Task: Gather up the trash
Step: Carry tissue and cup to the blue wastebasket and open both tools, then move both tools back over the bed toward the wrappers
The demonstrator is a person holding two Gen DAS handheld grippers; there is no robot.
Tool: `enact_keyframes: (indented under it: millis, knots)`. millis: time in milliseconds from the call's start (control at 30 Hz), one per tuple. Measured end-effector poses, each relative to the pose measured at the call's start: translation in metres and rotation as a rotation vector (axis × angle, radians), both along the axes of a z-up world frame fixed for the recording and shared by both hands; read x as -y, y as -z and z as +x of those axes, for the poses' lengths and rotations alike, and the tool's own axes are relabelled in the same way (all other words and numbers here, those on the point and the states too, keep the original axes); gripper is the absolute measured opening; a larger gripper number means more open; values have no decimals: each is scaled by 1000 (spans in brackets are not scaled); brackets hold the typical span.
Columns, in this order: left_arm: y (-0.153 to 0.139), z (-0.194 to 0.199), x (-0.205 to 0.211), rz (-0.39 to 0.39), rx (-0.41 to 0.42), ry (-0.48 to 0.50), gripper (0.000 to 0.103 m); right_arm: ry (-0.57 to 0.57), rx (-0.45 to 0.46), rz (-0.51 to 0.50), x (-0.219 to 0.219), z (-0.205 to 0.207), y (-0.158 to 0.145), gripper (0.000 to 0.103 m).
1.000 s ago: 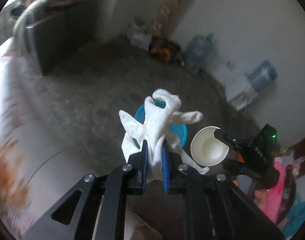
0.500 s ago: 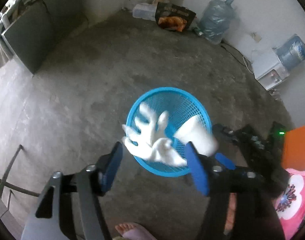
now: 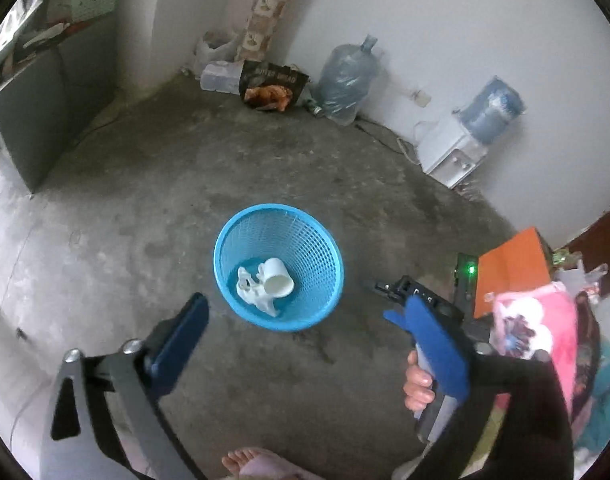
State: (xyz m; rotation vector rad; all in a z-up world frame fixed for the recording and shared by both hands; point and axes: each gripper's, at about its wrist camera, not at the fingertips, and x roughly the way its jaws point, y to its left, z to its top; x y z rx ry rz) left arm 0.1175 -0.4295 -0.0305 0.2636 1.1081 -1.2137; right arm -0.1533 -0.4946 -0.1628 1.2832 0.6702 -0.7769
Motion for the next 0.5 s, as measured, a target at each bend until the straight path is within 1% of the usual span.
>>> enact_keyframes:
  millis: [100, 133, 200, 267, 333, 400, 433, 500]
  knots:
    - [-7, 0, -43, -1, -36, -24, 98, -84, -52, -81, -31, 0, -21, 95]
    - [-11, -1, -62, -3, -47, -47, 98, -111, -62, -104, -39, 1, -27, 95]
    - [-14, -2, -92, -7, -78, -91, 98, -185, -95, -181, -63, 8, -47, 95]
    - [-21, -1, -129, -35, -120, -144, 98, -247, -122, -257, -83, 15, -66, 95]
    - [-31, 0, -167, -73, -133, -203, 98, -330, -136, -347, -105, 31, -89, 95]
    - [-44, -1, -203, -108, -107, -265, 98, -359, -155, -423, -123, 41, -107, 95]
    - [-48, -1, -216, -121, -90, -292, 98, -378, -154, -482, -136, 50, -122, 95]
    - [-59, 0, -246, -153, -53, -360, 98, -426, -135, -548, -158, 65, -140, 95]
